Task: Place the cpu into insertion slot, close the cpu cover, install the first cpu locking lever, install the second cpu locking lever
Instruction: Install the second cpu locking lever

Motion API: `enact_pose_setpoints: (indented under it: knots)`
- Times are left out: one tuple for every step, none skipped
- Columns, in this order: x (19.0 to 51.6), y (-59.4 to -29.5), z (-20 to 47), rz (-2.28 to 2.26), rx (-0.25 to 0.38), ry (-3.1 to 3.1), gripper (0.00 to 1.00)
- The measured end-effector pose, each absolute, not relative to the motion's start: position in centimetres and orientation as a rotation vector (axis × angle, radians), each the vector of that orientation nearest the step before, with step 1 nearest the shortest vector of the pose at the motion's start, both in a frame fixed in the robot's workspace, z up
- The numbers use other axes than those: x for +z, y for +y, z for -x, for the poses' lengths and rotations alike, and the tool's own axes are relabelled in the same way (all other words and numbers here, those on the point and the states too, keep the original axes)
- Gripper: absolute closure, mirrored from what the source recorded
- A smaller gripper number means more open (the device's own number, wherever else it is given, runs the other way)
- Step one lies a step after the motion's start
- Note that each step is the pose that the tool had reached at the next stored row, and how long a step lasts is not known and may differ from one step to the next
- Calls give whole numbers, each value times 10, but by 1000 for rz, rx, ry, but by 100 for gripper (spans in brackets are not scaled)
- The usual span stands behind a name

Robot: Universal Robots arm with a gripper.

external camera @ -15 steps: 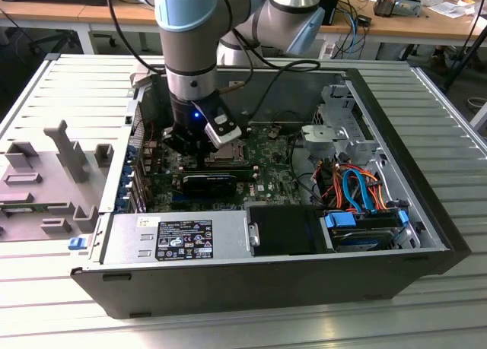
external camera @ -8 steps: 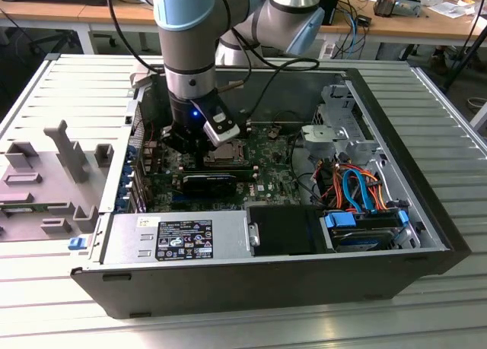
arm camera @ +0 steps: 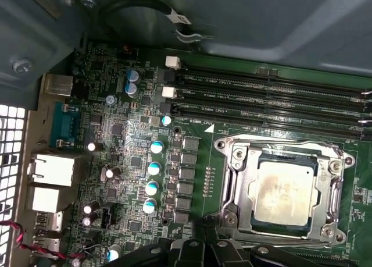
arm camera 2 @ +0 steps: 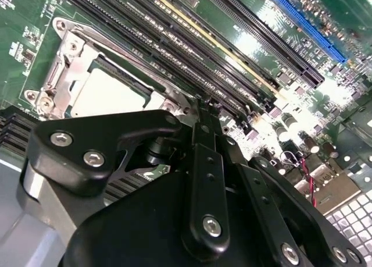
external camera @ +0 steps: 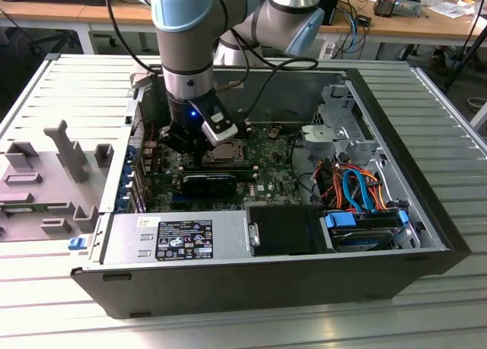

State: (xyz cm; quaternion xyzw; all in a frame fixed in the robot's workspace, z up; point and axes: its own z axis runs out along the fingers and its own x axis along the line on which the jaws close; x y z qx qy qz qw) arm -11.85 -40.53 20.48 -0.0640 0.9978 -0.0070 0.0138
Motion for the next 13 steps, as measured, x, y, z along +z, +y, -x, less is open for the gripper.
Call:
enact_pose_setpoints:
  knots:
    - [204, -405, 119, 200, -22, 3108, 89]
    - [204, -405, 119, 201, -22, 3107, 89]
    - [204, -405, 119, 203, -22, 3107, 89]
    - [204, -405, 119, 206, -21, 3107, 89]
    - [203, -404, 119, 209, -21, 3107, 89]
    - [203, -404, 119, 213, -21, 3107, 89]
    - [204, -404, 119, 214, -22, 3106, 89]
    - [205, -404, 119, 215, -21, 3106, 89]
    - [206, -403, 119, 216, -21, 3106, 89]
    - [208, -403, 119, 216, -21, 3106, 89]
    - [210, -403, 119, 215, -22, 3106, 89]
    - [214, -403, 119, 215, -22, 3106, 89]
    - [218, -403, 119, 215, -21, 3106, 89]
